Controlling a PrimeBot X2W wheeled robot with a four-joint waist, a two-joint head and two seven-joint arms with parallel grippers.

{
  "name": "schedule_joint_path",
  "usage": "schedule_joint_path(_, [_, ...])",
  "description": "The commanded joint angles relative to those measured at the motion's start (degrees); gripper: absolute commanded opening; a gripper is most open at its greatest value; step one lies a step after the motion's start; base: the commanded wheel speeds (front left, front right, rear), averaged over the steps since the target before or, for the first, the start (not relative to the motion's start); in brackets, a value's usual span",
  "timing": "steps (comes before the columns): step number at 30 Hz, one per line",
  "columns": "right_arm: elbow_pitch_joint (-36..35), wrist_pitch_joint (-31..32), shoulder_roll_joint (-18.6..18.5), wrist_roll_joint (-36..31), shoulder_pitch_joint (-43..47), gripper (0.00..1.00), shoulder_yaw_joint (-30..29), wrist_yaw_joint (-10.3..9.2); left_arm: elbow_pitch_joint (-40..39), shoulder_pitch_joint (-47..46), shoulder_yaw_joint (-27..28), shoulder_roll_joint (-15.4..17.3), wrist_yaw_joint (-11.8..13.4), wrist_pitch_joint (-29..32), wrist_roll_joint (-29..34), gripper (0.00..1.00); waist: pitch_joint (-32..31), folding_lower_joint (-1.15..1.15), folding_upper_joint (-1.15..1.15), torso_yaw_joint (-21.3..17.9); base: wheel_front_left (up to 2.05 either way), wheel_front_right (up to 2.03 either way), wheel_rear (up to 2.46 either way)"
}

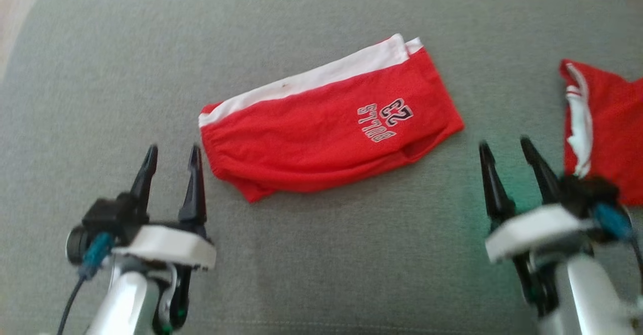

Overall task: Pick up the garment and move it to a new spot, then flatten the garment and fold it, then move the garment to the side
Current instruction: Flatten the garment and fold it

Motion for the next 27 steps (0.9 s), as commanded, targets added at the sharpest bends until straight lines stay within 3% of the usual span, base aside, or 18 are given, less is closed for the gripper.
schedule_joint_path(1, [2.1,0.2,-0.1,-0.6,-7.2,1.00,1.6,0.37,-1.9,-4.3,1.5,0.3,-0.4,-0.5,0.0,1.00,2.9,0.00,0.00,2.3,0.00,0.00,0.00])
schedule_joint_path(4, [7.0,-0.1,-0.1,-1.2,-11.5,1.00,1.7,0.37,-1.6,-5.7,1.4,-0.2,-0.7,-0.7,0.0,1.00,4.5,0.00,0.00,3.5,0.00,0.00,0.00])
schedule_joint_path(11, [25.4,1.6,-0.9,-3.6,-23.7,1.00,2.0,0.37,-0.2,-9.4,1.1,-2.2,-1.9,-1.2,0.3,1.00,8.3,0.00,0.00,6.3,0.00,0.00,0.00])
schedule_joint_path(17, [33.1,3.7,-0.7,-4.0,-27.1,1.00,2.0,0.37,0.7,-10.6,1.5,-3.7,-2.8,-1.3,0.8,1.00,8.8,0.00,0.00,6.8,0.00,0.00,0.00])
schedule_joint_path(18, [34.0,4.7,-0.6,-3.9,-27.1,0.78,2.2,0.37,0.7,-10.6,1.7,-3.9,-2.9,-1.3,1.0,1.00,8.7,0.00,0.00,6.7,0.00,0.00,0.00])
schedule_joint_path(19, [34.5,5.3,-0.5,-3.7,-27.0,0.27,2.5,0.37,0.6,-10.7,1.9,-4.0,-3.0,-1.3,1.2,1.00,8.7,0.00,0.00,6.6,0.00,0.00,0.00])
schedule_joint_path(20, [34.9,6.0,-0.4,-3.4,-26.9,0.00,2.8,0.37,0.5,-10.7,2.1,-4.1,-3.1,-1.3,1.3,1.00,8.6,0.00,0.00,6.3,0.00,0.00,0.00])
schedule_joint_path(27, [32.5,5.7,-0.2,-0.5,-24.3,0.00,5.2,0.37,0.2,-10.2,3.2,-4.6,-3.9,-1.3,2.6,1.00,7.8,0.00,0.00,4.5,0.00,0.00,0.00])
